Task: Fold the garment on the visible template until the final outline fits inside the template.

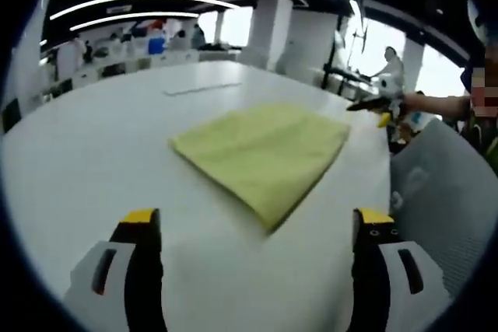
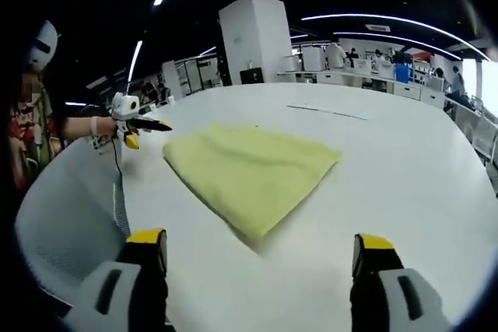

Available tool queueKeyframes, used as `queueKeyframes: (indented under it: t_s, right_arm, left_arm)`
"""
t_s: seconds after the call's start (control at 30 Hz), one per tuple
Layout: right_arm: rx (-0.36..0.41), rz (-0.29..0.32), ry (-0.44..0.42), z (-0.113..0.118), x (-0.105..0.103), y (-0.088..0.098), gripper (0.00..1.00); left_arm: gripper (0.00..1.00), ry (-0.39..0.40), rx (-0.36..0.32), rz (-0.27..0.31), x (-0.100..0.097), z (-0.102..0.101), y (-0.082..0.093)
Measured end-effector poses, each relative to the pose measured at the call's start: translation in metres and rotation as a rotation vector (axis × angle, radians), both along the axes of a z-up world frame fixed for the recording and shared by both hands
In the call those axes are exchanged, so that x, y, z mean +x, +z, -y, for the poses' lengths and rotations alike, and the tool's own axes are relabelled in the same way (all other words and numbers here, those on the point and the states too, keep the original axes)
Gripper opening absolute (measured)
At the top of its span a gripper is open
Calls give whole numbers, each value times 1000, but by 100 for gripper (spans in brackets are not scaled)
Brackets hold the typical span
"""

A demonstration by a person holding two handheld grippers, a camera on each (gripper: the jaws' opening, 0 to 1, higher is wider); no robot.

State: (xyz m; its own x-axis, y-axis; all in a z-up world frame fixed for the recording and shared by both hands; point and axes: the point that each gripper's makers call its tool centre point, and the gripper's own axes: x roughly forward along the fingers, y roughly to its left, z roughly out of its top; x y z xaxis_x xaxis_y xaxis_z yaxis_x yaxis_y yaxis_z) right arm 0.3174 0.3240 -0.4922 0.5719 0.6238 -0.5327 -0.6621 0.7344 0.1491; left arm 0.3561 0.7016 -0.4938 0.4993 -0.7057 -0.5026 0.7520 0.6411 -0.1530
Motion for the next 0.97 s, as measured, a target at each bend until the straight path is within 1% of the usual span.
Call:
queueKeyframes:
  t_s: [0.07, 0.17, 0.2, 0.27, 0.4, 0.43, 0.47, 0.5, 0.53, 0.57, 0.63, 0.67, 0.73, 0.8, 0.83, 0.87, 0.9, 0.93, 0.97]
  right_arm:
    - [15, 6, 0, -2, -1, 3, 100]
    - [8, 17, 12, -7, -3, 5, 100]
    - [17, 15, 11, -9, -3, 6, 100]
    - [38, 17, 19, -13, -3, 7, 100]
    - [39, 16, 40, -17, -3, 4, 99]
    - [41, 18, 40, -17, -2, 5, 99]
    - [61, 28, 31, -17, 1, 6, 99]
    - [83, 23, 16, -16, 4, 6, 99]
    - [84, 20, 14, -15, 5, 6, 99]
    - [85, 23, 12, -17, 6, 7, 99]
    - [100, 50, 6, -19, 8, 13, 99]
    - [145, 66, -19, -23, 10, 20, 99]
    - [193, 66, -33, -28, 7, 25, 99]
    - [195, 81, -28, -31, 5, 30, 99]
    - [202, 92, -31, -33, 5, 34, 99]
    - [218, 115, -42, -38, 3, 48, 99]
    - [254, 159, -43, -45, 3, 68, 99]
    - [283, 197, -40, -50, 1, 85, 99]
    - [306, 234, -33, -54, -1, 100, 99]
  left_arm:
    - [99, 5, 4, -12, -1, -1, -1]
    - [99, 15, 8, 2, -3, 0, 2]
    - [99, 28, -5, 12, -1, 0, 6]
    - [99, 50, -17, 5, 0, -1, 8]
    - [99, 89, -34, 16, 1, -4, 15]
    - [99, 99, -44, 15, 1, -4, 17]
    - [99, 118, -56, 5, 1, -4, 19]
    - [99, 121, -59, 6, 0, -4, 20]
    - [99, 134, -60, 8, 1, -5, 22]
    - [99, 153, -69, 16, 1, -5, 28]
    - [99, 167, -83, 17, -1, -3, 36]
    - [99, 176, -91, 32, 1, -3, 40]
    - [99, 189, -107, 40, 3, -3, 47]
    - [99, 216, -140, 74, 9, -5, 58]
    - [99, 224, -154, 78, 10, -4, 62]
    - [99, 237, -179, 94, 11, -4, 69]
    - [99, 259, -213, 110, 8, -1, 84]
    - [99, 265, -224, 112, 8, -1, 87]
    - [99, 287, -269, 125, 7, 2, 98]
